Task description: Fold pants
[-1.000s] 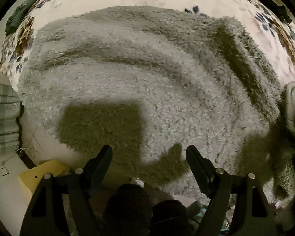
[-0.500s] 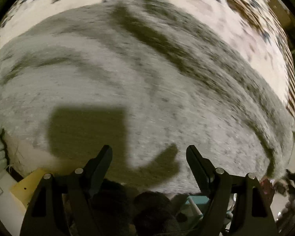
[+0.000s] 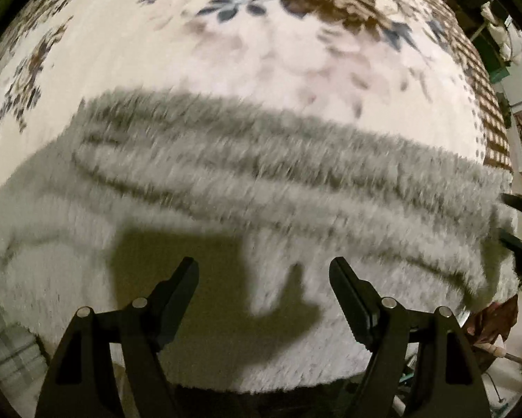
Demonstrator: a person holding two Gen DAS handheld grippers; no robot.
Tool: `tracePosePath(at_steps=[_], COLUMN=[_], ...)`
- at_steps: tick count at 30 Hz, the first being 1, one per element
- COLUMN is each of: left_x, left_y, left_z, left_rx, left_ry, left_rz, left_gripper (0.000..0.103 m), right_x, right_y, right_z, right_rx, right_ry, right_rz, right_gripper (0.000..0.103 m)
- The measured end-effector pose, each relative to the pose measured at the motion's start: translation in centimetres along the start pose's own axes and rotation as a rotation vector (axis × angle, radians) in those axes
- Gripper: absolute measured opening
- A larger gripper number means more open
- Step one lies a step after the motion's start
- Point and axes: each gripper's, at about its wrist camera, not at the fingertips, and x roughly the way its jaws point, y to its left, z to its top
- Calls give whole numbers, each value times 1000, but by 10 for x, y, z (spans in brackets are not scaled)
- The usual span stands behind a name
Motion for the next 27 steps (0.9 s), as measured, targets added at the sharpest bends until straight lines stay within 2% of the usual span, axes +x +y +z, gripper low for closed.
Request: tracePosePath(at_steps=[1, 3, 7, 9, 11, 13, 14, 16, 20, 24, 27], left_x=[-1, -5, 1, 12, 19, 22, 24, 42, 41, 38, 38], left_y=[-1, -11, -20, -23, -22, -25, -28, -51, -92, -140, -179], left_z=[4, 19, 20, 3, 5, 2, 0, 2, 18, 46, 68], left_rx=[-3, -6, -18, -36, -43, -31, -24, -3, 42, 90, 141], left_ry=[-2, -12, 7, 40, 58, 70, 72, 68, 32, -31, -59], left_rz=[-6, -16, -19, -30, -38, -41, -39, -19, 3, 10, 2], left_gripper=[76, 76, 76, 76, 76, 76, 76, 76, 76, 76, 76], right_x=[6, 2, -20, -24, -35, -59, -70, -86, -98, -97, -78], right_y=[7, 29, 85, 98, 92, 60, 41, 9, -47, -68, -67], right_z=[1, 2, 3, 3, -4, -8, -6, 5, 43, 72, 89], right_rx=[-1, -76, -298, -400, -435, -420, -396, -343, -223, -194, -245], right_ry=[-19, -84, -188, -137, -95, -146, -183, -227, -270, -256, -211], right_rz=[-21, -75, -24, 36, 33, -4, -43, -103, -172, -211, -236], right_gripper=[1, 1, 0, 1, 17, 61, 66, 66, 66, 66, 66])
